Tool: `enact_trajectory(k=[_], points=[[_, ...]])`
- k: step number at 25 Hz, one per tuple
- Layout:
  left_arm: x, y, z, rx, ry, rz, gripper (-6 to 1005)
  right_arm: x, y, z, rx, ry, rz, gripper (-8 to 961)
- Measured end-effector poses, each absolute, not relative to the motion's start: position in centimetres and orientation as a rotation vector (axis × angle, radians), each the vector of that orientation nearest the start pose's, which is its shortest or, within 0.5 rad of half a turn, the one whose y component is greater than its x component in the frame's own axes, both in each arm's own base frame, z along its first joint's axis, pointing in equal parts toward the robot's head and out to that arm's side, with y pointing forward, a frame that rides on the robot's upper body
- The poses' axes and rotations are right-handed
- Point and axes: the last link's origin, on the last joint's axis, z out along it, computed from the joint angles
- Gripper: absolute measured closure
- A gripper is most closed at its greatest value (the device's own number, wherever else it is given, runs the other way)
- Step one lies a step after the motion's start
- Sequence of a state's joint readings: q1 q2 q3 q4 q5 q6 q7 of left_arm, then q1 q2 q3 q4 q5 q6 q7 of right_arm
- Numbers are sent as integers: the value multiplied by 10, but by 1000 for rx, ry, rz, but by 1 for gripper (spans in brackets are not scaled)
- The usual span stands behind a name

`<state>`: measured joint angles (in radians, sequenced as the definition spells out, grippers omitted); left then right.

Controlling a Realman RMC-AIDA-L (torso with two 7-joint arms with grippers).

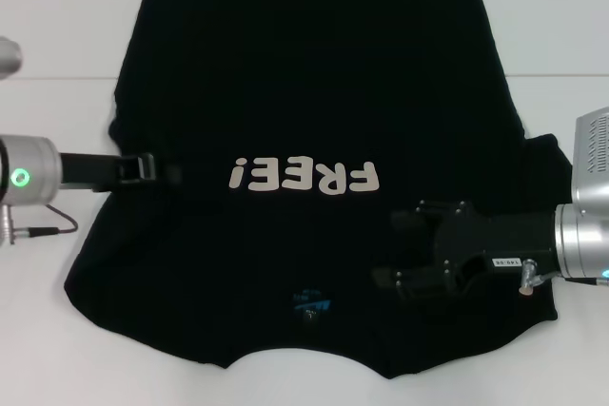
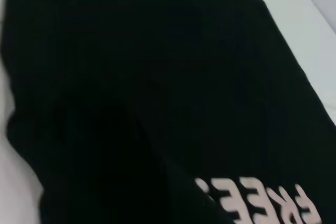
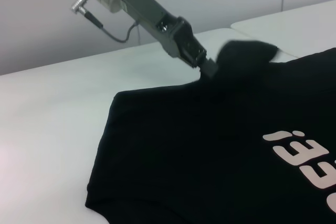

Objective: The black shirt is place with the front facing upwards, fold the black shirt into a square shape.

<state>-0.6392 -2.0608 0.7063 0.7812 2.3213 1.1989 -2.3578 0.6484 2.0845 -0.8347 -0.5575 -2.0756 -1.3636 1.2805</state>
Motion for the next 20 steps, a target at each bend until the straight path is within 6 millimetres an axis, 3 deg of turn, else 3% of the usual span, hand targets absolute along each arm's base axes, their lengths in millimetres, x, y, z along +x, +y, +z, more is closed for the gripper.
enact_trajectory(k=[9, 13, 15, 18, 20], points=[[-274, 392, 21, -2200, -1573, -453, 957, 246, 354, -42, -2846, 417, 429, 24], [-271, 380, 28, -2261, -1498, -694, 863, 246, 355, -39, -2824, 474, 455, 24], [-268, 369, 33, -2344, -1357, -799, 803, 247, 359, -30, -2786, 566, 488, 24], [-265, 344, 33, -2506, -1064, -886, 589, 249, 367, -9, -2717, 759, 523, 24], [-266, 330, 30, -2573, -909, -908, 508, 252, 375, 10, -2654, 927, 517, 24]])
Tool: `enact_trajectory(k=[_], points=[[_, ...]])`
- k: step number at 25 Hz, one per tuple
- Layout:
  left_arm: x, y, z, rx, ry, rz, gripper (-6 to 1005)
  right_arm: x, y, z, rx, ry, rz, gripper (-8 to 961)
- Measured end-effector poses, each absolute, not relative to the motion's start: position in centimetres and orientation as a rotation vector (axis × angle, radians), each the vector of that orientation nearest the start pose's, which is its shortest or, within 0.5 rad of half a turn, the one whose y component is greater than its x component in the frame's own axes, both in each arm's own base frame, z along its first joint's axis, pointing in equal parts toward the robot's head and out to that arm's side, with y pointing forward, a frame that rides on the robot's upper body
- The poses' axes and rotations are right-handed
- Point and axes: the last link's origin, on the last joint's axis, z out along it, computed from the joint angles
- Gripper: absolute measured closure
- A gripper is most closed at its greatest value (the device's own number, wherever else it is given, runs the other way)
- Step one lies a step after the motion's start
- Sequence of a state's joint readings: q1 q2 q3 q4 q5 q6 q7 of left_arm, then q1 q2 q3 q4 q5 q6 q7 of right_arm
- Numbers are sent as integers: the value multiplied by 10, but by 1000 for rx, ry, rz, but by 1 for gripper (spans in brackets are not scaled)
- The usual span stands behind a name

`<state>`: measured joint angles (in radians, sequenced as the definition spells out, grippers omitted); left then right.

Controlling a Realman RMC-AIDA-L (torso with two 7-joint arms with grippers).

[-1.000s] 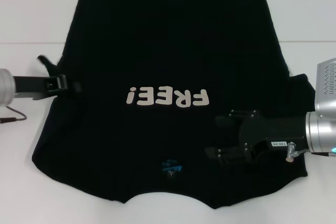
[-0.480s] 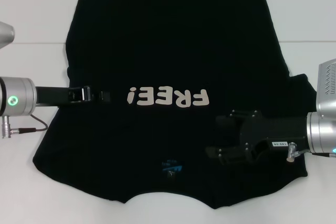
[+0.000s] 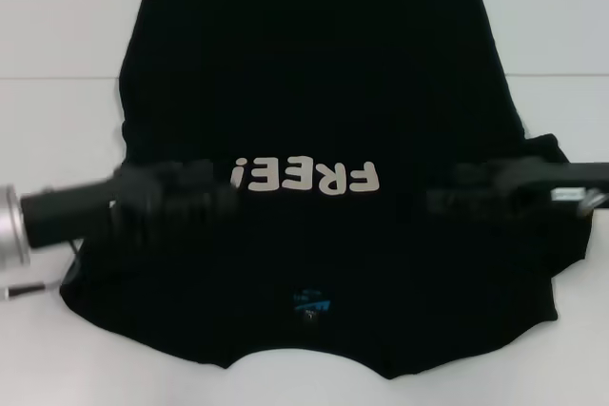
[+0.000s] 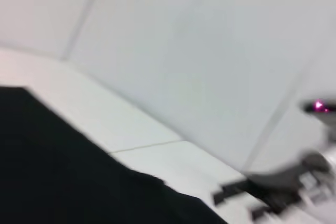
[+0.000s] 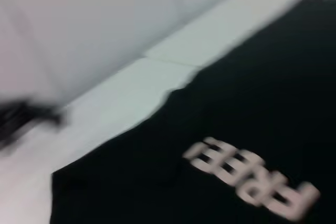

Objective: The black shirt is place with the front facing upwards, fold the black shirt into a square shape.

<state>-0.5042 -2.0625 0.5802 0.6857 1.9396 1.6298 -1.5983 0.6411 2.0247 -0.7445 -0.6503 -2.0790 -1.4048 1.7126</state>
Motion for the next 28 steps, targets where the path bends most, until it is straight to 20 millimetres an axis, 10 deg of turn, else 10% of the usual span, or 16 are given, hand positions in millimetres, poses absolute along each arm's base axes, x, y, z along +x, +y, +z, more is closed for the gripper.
enact_trajectory(k=[8, 14, 28], points=[[-275, 287, 9, -2680, -545, -907, 228, 277, 393, 88, -2274, 1671, 265, 24], [-282, 285, 7, -2666, -535, -870, 50, 302, 393, 119, -2033, 1828, 89, 24], [-283, 286, 0, -2688, -567, -845, 52, 313, 414, 89, -1919, 1738, -72, 43]])
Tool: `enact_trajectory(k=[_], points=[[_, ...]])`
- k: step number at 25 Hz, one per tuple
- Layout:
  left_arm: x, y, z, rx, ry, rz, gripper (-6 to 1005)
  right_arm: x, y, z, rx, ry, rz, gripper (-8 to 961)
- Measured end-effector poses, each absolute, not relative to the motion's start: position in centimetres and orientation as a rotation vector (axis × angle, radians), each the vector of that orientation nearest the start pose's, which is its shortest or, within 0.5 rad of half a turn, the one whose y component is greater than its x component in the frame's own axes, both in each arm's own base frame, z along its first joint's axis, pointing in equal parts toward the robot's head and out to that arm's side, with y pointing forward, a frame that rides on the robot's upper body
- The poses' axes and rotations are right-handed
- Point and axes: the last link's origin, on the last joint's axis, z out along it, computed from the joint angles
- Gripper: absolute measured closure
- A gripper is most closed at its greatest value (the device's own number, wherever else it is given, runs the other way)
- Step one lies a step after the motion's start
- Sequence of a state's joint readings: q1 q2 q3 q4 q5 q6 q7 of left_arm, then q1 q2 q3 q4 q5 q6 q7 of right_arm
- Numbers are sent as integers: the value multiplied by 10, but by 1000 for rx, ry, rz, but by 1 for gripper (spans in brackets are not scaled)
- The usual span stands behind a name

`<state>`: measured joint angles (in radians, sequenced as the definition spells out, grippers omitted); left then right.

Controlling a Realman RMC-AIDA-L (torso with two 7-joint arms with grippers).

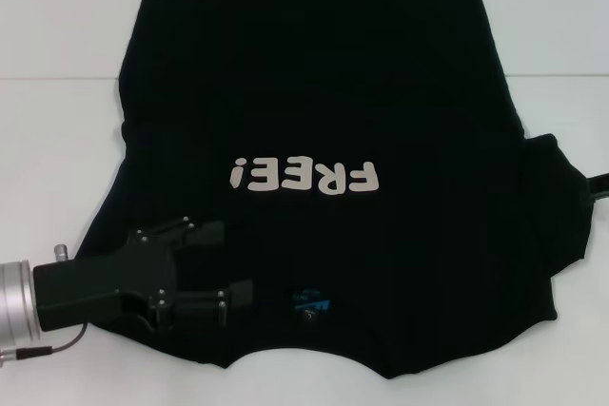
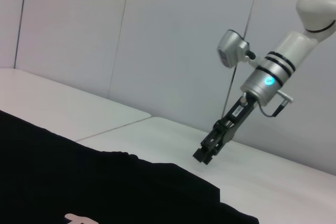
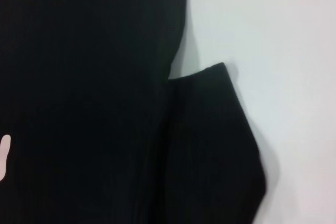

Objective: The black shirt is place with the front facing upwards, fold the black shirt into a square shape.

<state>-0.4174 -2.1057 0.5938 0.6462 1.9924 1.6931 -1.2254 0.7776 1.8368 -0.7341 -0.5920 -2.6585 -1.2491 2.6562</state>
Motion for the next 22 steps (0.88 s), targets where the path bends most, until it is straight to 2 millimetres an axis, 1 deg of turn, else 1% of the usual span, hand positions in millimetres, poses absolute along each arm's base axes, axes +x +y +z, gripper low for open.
enact_trajectory(k=[6, 14, 22], points=[[-284, 286, 1, -2691, -568, -844, 51, 309, 421, 70, -1925, 1689, -140, 52], [-284, 285, 1, -2694, -568, -847, 52, 305, 423, 53, -1938, 1654, -153, 63], [-284, 285, 1, -2693, -568, -846, 52, 301, 423, 45, -1957, 1651, -158, 75]])
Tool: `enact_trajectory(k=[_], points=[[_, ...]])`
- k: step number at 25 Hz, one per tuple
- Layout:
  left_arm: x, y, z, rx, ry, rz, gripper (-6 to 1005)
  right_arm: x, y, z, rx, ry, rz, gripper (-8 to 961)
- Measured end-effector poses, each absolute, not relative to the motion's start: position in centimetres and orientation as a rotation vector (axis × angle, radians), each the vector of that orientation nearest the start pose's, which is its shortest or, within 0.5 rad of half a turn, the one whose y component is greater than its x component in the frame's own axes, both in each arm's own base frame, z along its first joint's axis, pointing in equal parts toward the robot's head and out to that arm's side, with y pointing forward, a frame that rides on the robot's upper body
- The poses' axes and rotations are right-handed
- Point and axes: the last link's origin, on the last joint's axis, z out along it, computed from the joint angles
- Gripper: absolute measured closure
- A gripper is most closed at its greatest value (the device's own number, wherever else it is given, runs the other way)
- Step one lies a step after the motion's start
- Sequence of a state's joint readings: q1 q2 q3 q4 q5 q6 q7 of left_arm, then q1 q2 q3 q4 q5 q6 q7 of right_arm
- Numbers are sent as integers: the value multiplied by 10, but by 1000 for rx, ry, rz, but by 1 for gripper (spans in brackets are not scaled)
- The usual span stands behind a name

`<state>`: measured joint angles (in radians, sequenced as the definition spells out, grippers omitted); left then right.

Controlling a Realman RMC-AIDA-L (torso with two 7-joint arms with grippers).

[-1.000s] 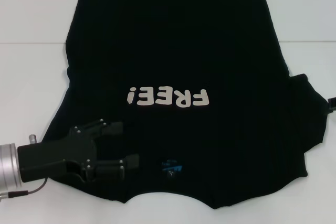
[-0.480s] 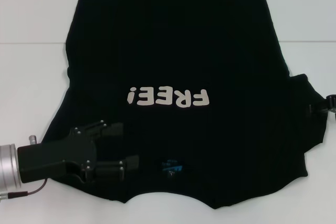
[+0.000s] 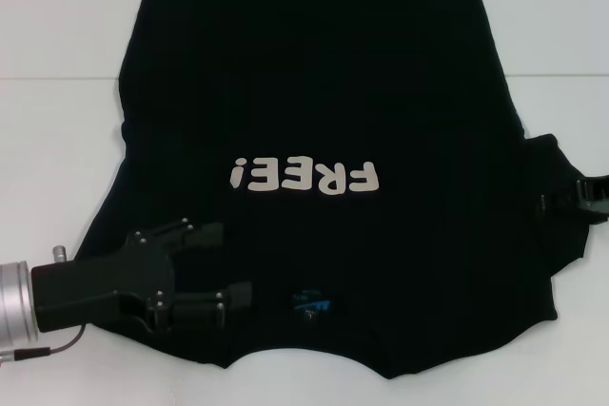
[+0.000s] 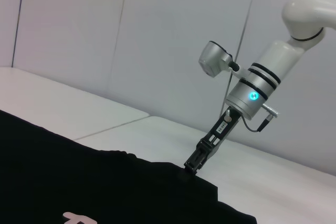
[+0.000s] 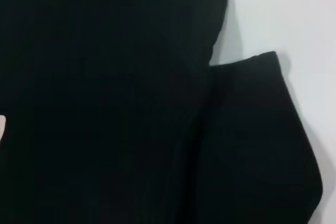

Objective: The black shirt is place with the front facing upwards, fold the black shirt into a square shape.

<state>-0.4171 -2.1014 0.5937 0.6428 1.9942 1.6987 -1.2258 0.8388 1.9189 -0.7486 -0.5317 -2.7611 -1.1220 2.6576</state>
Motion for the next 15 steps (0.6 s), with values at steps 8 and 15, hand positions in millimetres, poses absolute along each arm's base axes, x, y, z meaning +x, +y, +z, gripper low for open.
enact_trajectory(k=[8, 15], points=[[-284, 286, 1, -2690, -569, -843, 52, 299, 425, 46, -1953, 1648, -150, 86], [-284, 286, 2, -2687, -570, -843, 52, 297, 426, 44, -1968, 1623, -172, 131]])
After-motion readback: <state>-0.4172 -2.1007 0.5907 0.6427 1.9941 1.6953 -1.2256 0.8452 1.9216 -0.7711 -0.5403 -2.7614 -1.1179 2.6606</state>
